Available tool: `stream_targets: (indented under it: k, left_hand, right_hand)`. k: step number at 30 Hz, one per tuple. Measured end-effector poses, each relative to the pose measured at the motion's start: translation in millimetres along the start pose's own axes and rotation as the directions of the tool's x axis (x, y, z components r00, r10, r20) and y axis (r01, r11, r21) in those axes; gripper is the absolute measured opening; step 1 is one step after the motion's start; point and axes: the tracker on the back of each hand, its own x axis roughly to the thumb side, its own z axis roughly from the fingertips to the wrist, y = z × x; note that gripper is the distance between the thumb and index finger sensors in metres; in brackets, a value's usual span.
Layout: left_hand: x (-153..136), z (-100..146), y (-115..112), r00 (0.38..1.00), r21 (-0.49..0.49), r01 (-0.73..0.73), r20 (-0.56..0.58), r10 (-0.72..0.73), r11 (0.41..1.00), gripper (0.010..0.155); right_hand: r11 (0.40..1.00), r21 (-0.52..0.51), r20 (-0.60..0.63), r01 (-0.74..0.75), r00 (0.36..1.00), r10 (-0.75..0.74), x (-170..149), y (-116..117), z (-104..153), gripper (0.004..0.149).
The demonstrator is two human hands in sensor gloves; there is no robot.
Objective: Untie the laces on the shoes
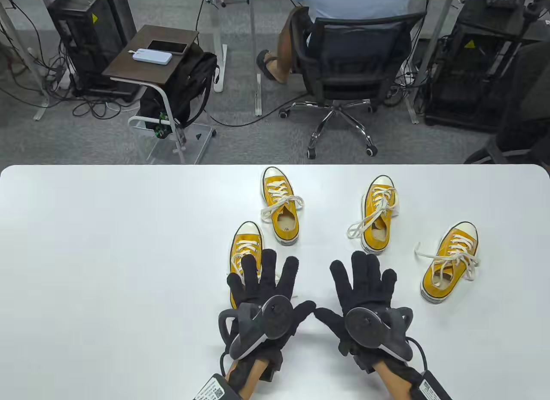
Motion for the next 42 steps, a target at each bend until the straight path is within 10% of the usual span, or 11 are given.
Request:
stream_targets:
  k: [14, 25, 36, 42]
  left_hand:
    - [-4, 0, 4, 0.999, -0.001, -0.046, -0.020, 0.045, 0.999, 0.090]
    - [-80, 2, 35, 0.934, 0.108, -0.211, -0.269, 0.233, 0.971, 0.086]
    - [-121, -15, -16, 0.820, -0.184, -0.168, -0.571, 0.034, 0.969, 0.069]
    - [-115, -24, -25, 0.837, 0.002, -0.066, -0.544, 0.056, 0.998, 0.046]
  right_hand:
    - [0.999, 0.027, -0.034, 0.027, 0.999, -0.026, -6, -1, -2, 0.091]
    - [0.998, 0.051, -0.054, 0.047, 0.998, -0.044, -11, 0, -4, 0.091]
    - [0.995, 0.057, -0.077, 0.083, 0.994, -0.078, -18, -2, -4, 0.090]
    - [0.993, 0.072, -0.085, 0.093, 0.993, -0.087, -19, 0, -5, 0.089]
